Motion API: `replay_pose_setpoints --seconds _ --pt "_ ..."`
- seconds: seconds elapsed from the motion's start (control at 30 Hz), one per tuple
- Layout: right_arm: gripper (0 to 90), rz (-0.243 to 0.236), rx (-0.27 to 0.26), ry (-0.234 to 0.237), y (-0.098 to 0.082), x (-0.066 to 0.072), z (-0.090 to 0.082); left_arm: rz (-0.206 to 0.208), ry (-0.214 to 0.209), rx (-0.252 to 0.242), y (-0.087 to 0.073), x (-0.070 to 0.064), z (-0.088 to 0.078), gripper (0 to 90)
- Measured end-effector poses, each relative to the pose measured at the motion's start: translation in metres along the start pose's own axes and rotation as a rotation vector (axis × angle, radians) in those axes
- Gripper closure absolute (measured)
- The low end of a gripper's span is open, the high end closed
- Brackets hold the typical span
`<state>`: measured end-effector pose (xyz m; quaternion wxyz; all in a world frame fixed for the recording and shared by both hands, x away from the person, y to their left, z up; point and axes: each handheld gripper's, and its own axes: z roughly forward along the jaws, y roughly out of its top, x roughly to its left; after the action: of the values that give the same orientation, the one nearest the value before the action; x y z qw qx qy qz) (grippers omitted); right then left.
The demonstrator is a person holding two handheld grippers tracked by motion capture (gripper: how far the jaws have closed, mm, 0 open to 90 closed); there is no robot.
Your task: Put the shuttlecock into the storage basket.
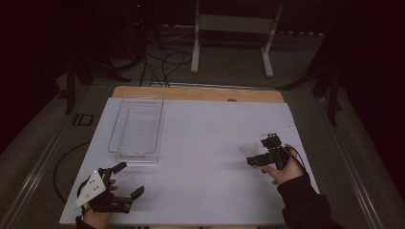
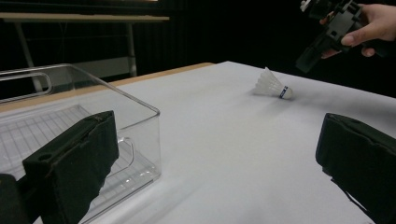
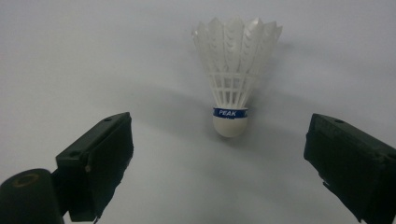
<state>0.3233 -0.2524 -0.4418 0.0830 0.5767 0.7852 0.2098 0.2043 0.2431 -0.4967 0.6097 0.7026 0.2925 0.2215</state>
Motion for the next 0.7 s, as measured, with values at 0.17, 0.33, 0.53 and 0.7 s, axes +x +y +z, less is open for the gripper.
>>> replay_pose_setpoints --seconds 0.17,0.33,0.53,0.7 --pt "8.9 -0.014 0.019 -0.023 0.002 0.000 0.005 -0.002 0.000 0.003 0.000 0.000 0.000 0.1" --pt "10.7 -0.021 0.053 -0.034 0.003 0.001 0.011 -0.001 -0.001 0.006 0.000 0.000 0.000 0.1" --pt "14.4 -0.036 0.116 -0.048 0.005 0.001 0.020 -0.003 0.000 0.006 0.000 0.000 0.000 0.1" --pt "21.4 -0.056 0.153 -0.068 0.005 0.004 0.024 -0.006 -0.001 0.008 0.000 0.000 0.000 0.0"
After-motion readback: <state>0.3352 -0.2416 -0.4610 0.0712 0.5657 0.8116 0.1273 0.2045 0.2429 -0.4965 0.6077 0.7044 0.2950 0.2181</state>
